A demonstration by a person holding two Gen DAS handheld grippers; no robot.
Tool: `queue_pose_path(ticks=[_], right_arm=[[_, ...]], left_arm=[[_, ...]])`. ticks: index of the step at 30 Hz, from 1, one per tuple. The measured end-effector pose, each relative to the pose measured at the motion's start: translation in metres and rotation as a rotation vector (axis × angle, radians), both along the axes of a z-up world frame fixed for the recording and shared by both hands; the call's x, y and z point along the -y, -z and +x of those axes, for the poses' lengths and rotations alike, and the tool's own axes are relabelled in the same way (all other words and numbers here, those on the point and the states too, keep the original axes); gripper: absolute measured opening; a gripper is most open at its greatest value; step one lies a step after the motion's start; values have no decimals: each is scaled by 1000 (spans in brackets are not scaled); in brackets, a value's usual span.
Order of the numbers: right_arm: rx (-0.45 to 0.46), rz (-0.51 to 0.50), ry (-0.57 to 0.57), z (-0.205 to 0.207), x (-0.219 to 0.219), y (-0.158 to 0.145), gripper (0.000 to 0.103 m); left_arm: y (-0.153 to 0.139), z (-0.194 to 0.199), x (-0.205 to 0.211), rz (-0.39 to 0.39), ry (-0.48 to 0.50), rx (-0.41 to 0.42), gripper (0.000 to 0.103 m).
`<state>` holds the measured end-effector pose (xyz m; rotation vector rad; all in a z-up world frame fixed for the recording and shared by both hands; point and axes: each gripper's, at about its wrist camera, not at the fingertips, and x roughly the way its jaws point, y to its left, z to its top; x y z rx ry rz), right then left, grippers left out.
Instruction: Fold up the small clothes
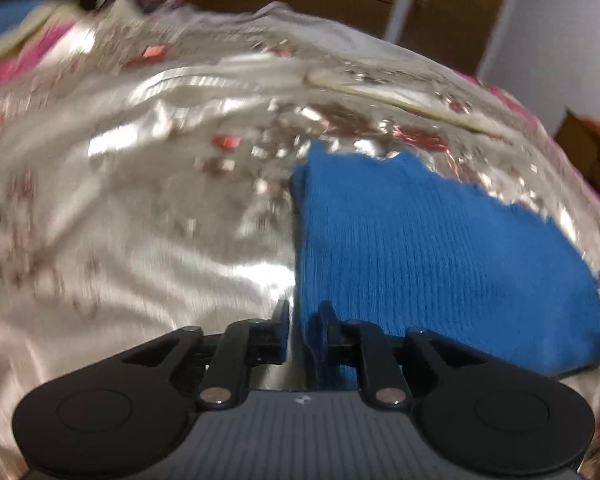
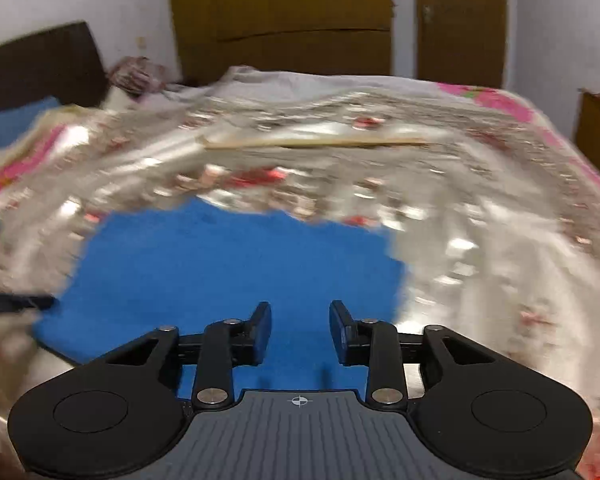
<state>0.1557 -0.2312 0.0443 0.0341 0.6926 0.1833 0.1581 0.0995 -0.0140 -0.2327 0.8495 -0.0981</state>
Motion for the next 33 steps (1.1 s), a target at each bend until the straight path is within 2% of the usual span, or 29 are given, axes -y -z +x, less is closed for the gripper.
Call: queue_pose_path(ticks=[3,6,9,12,15,18,21,23,25,26,29,33], right_arm=[[-54,67,-107,30,-47,-1,36],[-87,52,-200,54,-108,2,46],[-148,56,-257,75,-162,7,50],[-179,-8,-278,99,-205,14,58],[-238,-116,-274,117,-239,29,59],[-281,-208,-256,127,-260,45,60],[-259,-308,-262,127,-273,57,60],[-261,-329,-265,128,-276,61,61],[-268,-335,-273,129,-276,61,61],[-272,-335,-278,131,-276,61,60],[-274,-334,-283,131,-275,62,59],[-249,-335,-290,128,-274,61,52]], left_arm=[[4,-8,-2,-54,-25,-31,23],[4,-16,-11,-105,-84,-36,35],[10,-22,-20,-177,-114,-36,35],[11,-23,-19,-180,-102,-22,36],[11,-26,-22,-204,-71,-6,39],[11,-28,-26,-243,-54,2,40],[10,-30,-29,-274,-44,3,40],[4,-37,-31,-293,-35,43,40],[-1,-41,-27,-258,-29,77,51],[-1,-40,-23,-239,-22,70,53],[10,-32,-17,-223,-15,3,53],[13,-31,-9,-179,-14,-2,54]])
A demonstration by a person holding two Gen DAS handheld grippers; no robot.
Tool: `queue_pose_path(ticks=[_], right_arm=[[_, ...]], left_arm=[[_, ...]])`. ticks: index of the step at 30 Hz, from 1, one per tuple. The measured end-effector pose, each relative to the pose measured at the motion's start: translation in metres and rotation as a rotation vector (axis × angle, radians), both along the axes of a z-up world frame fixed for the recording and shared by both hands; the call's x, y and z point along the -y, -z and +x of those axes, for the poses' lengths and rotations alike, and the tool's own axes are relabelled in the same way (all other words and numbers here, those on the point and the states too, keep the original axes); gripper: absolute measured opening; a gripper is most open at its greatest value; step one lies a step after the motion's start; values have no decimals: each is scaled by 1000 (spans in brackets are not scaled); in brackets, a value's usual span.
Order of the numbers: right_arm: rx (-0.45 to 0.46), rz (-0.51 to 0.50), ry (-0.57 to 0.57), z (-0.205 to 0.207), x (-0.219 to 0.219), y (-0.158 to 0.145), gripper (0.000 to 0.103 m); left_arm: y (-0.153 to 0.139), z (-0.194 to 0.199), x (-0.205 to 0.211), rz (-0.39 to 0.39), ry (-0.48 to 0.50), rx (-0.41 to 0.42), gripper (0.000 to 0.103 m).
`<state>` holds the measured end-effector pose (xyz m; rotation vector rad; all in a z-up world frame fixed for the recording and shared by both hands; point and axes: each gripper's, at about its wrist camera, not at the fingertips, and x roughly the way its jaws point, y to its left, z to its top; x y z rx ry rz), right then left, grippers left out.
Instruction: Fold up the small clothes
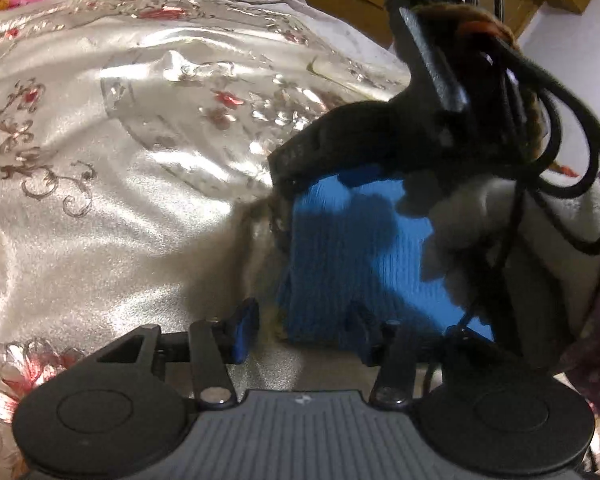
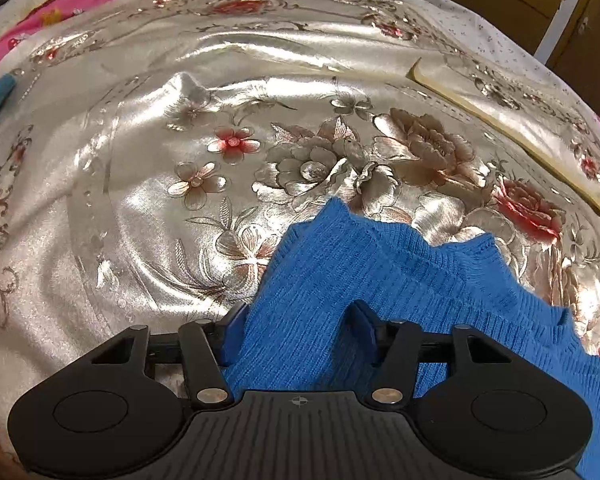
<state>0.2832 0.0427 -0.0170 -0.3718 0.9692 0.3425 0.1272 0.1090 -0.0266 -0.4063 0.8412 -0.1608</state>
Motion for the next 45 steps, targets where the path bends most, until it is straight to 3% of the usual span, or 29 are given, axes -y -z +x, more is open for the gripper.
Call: queue_pose_path(ticks=[5,18,20,25,26,32,38,41,45], right_arm=[[20,34,-11,-5,11,-2,42],[17,206,-7,-12,45,-18,13],[15,242,-4,-14,52,-21,12],[8,380,27,-16,86,-37,11],[11,405,33,-17,94,-41,11],[56,531,90,-28,164,-67,11],[125,622,208,-49,266,-86,11],[135,637,321,-52,318,-73,11],[72,648,430,-53,364,-40,12]], left_arm=[[-2,-6,3,-4,-45,-8,54],[-2,-18,34,109,-96,-7,58],[-1,-13,33,98,-107,-1,52],[-2,-5,38,50,-100,-15,20],[-3,-4,41,37,-89,-18,15],[-29,6,86,7,21,45,14],[-54,9,170,46,246,163,14],[-47,12,211,63,344,151,14],[-25,11,261,144,469,121,14]])
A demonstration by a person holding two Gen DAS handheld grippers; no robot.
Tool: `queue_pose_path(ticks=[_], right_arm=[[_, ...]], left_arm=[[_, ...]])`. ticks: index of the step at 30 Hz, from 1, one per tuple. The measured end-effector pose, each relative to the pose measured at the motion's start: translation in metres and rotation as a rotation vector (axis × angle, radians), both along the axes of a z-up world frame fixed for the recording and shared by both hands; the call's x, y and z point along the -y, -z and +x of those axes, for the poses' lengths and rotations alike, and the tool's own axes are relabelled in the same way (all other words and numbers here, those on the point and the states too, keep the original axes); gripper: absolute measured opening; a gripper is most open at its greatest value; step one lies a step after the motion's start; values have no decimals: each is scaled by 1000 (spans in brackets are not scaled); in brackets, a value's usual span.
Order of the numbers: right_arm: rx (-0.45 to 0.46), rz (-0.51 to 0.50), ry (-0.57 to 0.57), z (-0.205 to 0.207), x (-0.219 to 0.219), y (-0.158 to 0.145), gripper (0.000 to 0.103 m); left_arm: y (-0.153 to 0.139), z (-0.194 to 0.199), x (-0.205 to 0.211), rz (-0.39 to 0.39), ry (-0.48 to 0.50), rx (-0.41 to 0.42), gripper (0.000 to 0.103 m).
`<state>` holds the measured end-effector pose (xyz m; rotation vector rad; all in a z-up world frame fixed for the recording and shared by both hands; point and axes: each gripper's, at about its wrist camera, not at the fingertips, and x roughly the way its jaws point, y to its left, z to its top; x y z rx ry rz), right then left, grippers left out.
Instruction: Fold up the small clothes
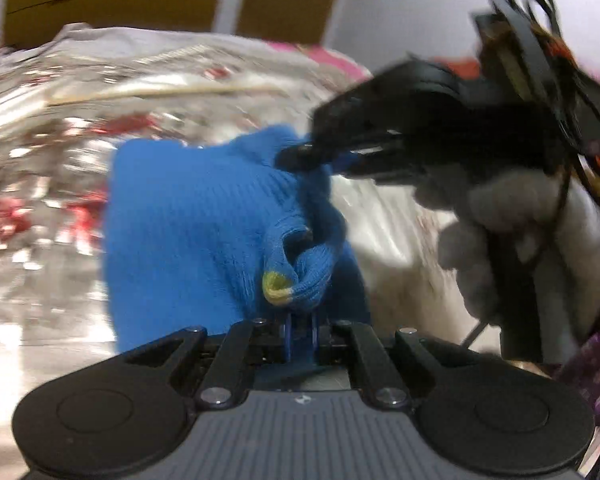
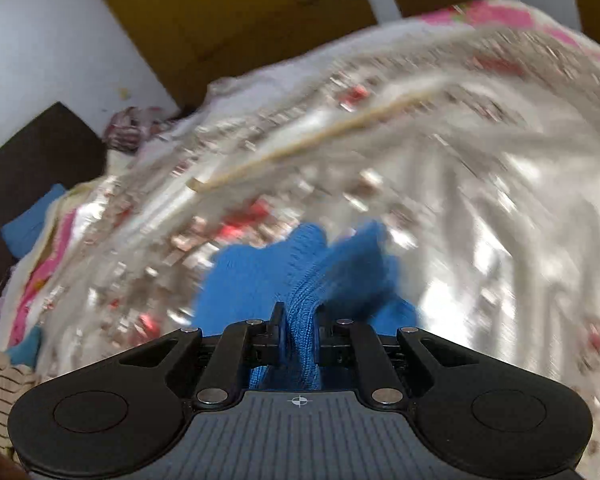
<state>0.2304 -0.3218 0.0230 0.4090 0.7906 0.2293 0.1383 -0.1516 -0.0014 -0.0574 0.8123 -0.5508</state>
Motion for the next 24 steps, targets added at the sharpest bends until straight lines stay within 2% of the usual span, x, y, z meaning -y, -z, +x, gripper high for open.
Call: queue_pose_path(ticks=[2,5,9,13,16,18,20,22,24], right_arm=[[-20,-14,6,-4,7,12,14],[-7,-3,21,-11,15,18,17],[7,-10,23,-19,21,11,20],[69,-76,47,-40,22,-6,21],[98,-74,-2,-63,14,-19,22],[100,-77,-66,-80,4,-23,30],[86,-102,-107,-93,-8,-20,43],[54,-139,-126,-100,-19,-11,42],[9,-156,-117,-99,-20,2,26]], left_arm=[[9,-1,12,39,21,-10,14],[8,2,15,48,18,-11,14],[6,-4,20,48,54,6,16],[-1,-16,17,48,118,25,23],[-8,-26,7,23,168,8,25],[-16,-37,-2,29,181,26,26],[-22,-42,-17,28,169,37,27],[-27,-42,-31,35,132,42,28],[-30,-38,-42,53,88,52,28]])
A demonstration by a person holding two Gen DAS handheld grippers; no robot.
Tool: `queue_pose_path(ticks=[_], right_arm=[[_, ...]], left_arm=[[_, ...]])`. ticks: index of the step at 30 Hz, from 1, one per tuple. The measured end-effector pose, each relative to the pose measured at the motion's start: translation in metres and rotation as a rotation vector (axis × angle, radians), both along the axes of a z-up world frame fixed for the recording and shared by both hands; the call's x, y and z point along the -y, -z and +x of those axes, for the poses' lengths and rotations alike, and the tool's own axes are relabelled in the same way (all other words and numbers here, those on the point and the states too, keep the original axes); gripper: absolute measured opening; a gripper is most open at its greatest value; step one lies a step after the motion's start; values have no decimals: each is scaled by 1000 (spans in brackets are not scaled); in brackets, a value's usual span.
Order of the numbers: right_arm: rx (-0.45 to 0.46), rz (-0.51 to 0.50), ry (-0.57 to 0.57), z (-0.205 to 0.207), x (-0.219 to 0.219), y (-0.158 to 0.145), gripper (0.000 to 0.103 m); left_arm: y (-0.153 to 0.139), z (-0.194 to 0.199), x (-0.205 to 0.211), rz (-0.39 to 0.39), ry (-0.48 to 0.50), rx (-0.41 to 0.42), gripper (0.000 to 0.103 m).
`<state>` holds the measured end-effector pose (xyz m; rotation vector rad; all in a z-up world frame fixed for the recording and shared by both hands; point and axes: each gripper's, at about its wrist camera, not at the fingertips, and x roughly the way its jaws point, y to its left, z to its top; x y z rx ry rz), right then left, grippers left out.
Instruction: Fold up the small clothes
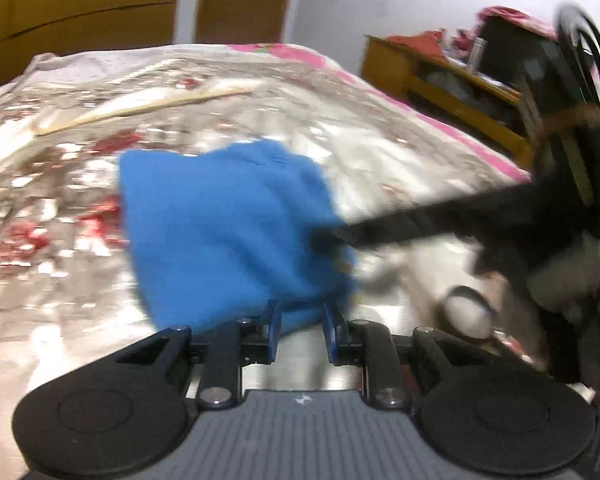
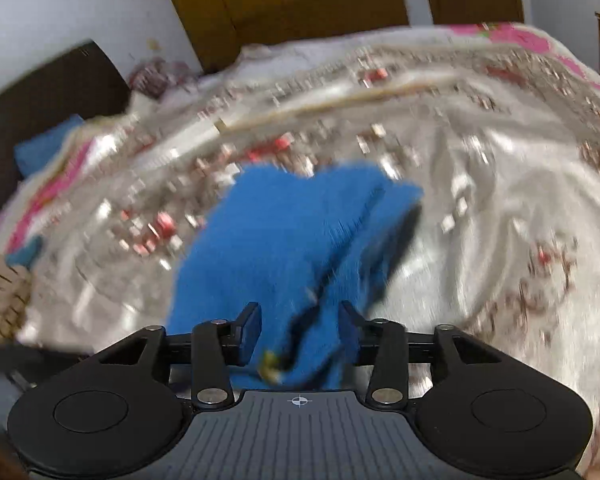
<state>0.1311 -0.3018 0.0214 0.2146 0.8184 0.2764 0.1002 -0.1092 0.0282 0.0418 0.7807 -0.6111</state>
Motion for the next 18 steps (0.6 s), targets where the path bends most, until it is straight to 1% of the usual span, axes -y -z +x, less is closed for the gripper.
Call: queue_pose_path(ticks=[1,2,3,5,7,9,11,12,13,15,17,18], right_arm=[[-26,20,17,0,4,5,4],[-40,50,38,-2,10,9,4],[-36,67,66,-6,18,11,4],[-41,80,114,-12,29,17,4],[-82,66,120,-11,33,26,4],[-99,33,92,-14,28,26,6],[-74,-2,74,-18,25,12,14],[-46,-23,79,-21,23,3,14],[-14,-26,76,-22,22,-7,15],[51,6,85,-17,21,-22,24],[78,14,107,1,19,-25,55],[76,4,119,14,18,-23,59]], left_arm=[[-1,4,-5,3,-26,7,28],[1,10,-8,0,-47,15,28],[3,16,-11,3,-68,24,31],[14,32,-11,22,-102,13,31],[31,47,-6,58,-94,-33,31],[40,51,-4,91,-90,-51,31],[37,48,-4,90,-76,-39,32],[36,47,-4,89,-69,-32,32],[34,47,-4,88,-68,-30,32],[35,47,-4,82,-67,-38,32],[36,44,-2,81,-71,-36,32],[36,44,-2,81,-70,-36,32]])
